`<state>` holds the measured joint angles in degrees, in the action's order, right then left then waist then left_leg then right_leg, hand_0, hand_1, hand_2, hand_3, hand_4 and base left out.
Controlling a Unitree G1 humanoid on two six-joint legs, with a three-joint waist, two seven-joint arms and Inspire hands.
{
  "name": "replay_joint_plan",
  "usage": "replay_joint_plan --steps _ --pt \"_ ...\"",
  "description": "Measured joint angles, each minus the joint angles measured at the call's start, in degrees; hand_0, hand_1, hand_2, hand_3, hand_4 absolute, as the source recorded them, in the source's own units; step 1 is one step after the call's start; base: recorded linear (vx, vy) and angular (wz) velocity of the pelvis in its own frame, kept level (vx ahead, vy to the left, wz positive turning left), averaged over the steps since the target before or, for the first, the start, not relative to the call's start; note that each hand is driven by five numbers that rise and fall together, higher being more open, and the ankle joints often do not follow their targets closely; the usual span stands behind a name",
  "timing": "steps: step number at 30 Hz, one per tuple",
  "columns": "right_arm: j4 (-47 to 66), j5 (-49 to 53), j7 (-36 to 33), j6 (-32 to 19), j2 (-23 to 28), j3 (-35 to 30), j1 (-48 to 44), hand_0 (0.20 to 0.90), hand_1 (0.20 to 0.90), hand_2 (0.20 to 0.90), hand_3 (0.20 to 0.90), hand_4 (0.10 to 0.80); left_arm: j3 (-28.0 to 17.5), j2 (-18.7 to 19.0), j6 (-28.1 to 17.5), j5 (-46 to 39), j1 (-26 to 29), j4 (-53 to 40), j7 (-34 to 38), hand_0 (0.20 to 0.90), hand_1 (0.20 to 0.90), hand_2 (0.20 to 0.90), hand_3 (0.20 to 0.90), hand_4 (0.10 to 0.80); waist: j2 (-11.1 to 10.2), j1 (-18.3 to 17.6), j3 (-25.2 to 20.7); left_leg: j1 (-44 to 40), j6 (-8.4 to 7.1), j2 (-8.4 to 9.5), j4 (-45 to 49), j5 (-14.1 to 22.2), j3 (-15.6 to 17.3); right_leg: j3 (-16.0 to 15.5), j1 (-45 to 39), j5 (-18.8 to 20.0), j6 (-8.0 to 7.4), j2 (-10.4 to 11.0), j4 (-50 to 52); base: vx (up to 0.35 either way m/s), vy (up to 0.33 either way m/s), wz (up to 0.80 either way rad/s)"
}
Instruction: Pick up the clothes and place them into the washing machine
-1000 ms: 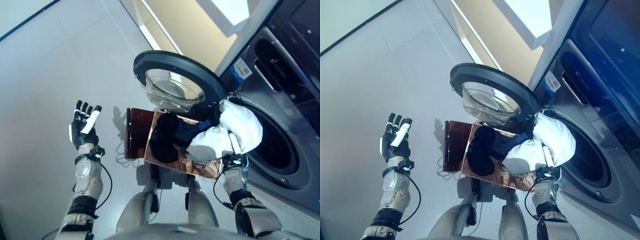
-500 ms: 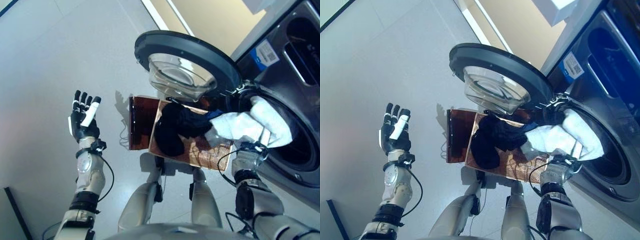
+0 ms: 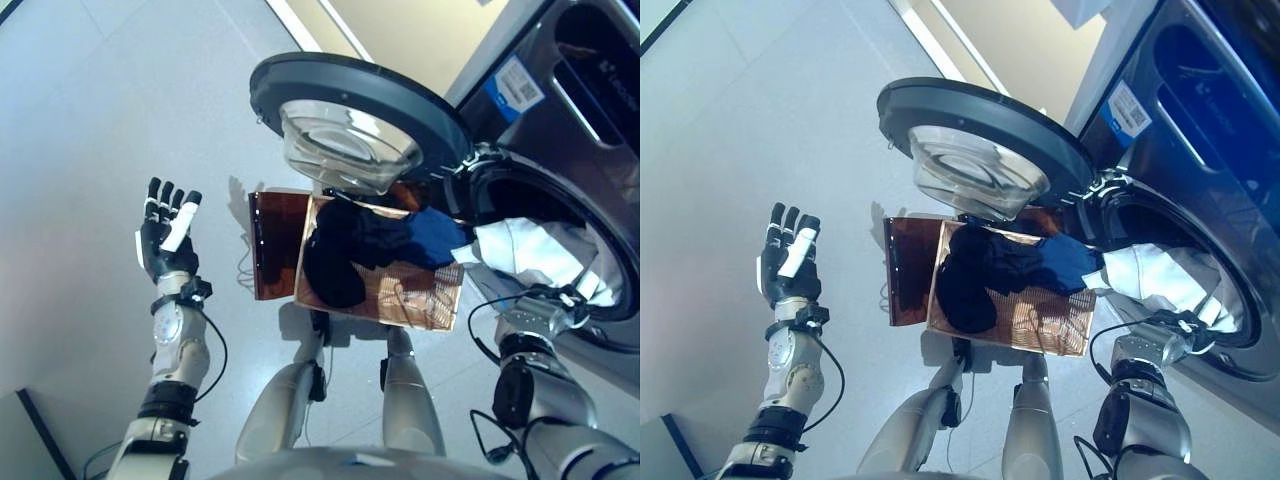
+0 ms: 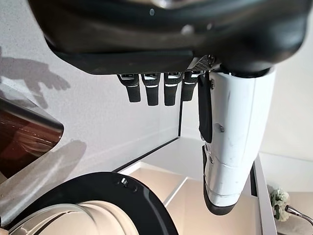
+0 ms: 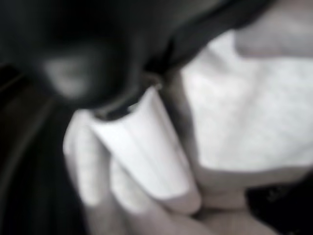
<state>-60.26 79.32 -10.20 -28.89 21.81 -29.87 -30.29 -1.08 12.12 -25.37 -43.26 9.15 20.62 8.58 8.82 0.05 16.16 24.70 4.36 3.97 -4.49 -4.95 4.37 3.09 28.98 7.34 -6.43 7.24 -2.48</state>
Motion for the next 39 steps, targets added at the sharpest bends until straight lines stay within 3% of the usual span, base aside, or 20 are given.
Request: replay_joint_plan --steps 12,19,26,39 --pt "-1.8 -2.5 -5.0 0.4 8.6 1.2 -8.0 0.2 0.2 0.2 0.2 0.3 0.7 0.2 -0.1 -1.7 -0.2 -0.5 -2.2 0.9 0.9 0.9 0.9 0.8 0.8 1.8 -0.3 4.2 0.1 1.68 0.0 -1.3 0.5 3.0 7.0 0.0 -1.44 1.3 3.5 -0.018 -0.026 -0.04" --pt "-1.5 -9.9 -6.4 0.7 14.3 8.6 -11.6 0.2 0.2 0.2 0.2 0.3 2.4 0.1 -0.2 -2.5 -0.1 -1.4 -3.4 0.9 0.9 0.9 0.9 0.8 1.5 2.3 -0.3 5.6 -0.88 1.83 0.0 -2.5 -0.2 2.7 8.7 -0.1 -1.55 1.4 4.8 0.005 -0.095 0.18" --pt "-1.5 -14.3 -7.7 1.6 15.6 13.7 -13.1 0.2 0.2 0.2 0.2 0.3 2.5 0.1 -0.2 -2.6 -0.3 -3.2 -3.8 0.9 0.9 0.9 0.9 0.8 2.0 2.0 -0.4 6.6 -1.4 1.73 0.0 -2.9 -2.9 1.3 9.6 -0.1 -1.45 1.3 5.7 0.011 -0.062 0.15" --pt "-1.6 -12.9 -15.4 2.4 15.2 12.8 -16.9 0.2 0.2 0.2 0.2 0.3 4.3 0.1 -0.1 -4.3 -0.7 -3.4 -3.6 0.9 0.9 0.9 0.9 0.8 2.5 1.8 -0.4 7.0 -2.62 1.93 0.0 -3.8 -5.7 -0.4 9.5 0.0 -1.33 1.6 5.9 -0.004 -0.006 0.11"
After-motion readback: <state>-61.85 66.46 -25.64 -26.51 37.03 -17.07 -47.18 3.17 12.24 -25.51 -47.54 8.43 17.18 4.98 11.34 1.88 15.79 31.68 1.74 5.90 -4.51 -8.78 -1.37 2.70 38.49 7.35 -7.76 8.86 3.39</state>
